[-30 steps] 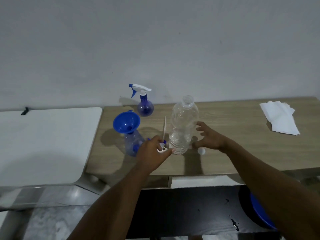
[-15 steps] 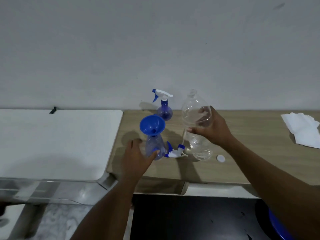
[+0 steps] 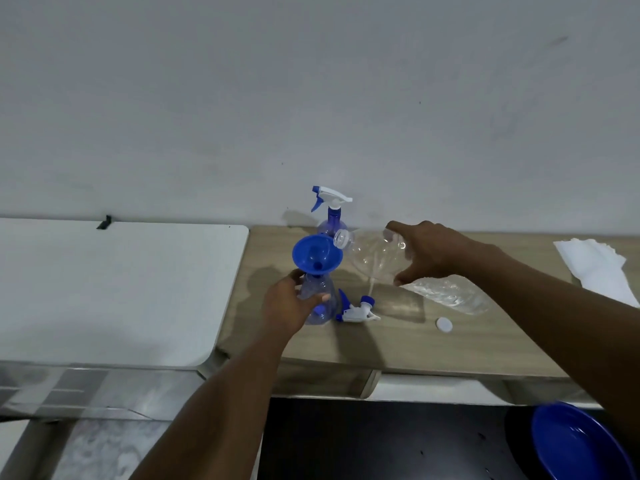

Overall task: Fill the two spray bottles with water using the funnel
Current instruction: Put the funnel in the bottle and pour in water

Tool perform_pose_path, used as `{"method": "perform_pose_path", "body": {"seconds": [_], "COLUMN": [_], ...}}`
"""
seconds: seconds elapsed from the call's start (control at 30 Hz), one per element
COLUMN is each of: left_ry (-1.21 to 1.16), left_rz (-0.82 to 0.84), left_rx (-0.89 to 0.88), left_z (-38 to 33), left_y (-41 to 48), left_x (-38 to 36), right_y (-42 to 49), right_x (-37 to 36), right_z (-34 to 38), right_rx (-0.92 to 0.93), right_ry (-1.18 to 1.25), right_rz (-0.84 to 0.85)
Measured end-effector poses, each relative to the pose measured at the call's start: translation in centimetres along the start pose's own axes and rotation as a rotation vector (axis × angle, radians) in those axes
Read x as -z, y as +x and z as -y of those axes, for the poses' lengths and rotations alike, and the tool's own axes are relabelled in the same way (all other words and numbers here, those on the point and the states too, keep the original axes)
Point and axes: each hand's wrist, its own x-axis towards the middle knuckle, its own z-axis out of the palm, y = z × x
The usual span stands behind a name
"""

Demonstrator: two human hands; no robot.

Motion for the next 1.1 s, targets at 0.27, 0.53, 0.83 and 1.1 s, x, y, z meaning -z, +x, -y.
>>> {"method": "perform_pose_path", "body": {"seconds": [0.27, 0.53, 0.83, 1.1], "left_ry": [0.044, 0.051, 0.040, 0.031], "left_rz": [0.019, 0.030, 0.031, 0.031], "left_rx": [0.016, 0.017, 0.028, 0.024], "left_z": [-0.6, -0.8, -0.7, -0.7], "left_y": [0.0, 0.0, 0.1, 0.1], "left_x": [0.3, 0.4, 0.3, 0.3], "right_y": [-0.3, -0.2, 0.1, 0.1], "right_x": [1.9, 2.7, 3.1, 3.4], "right_z": [1.5, 2.2, 2.6, 2.7], "right_rx": [-0.044, -0.045, -0.016, -0.001], "right_ry": [-0.217, -0.310, -0.369, -0.418], "right_rz": [0.025, 0.030, 0.017, 0.011]}}
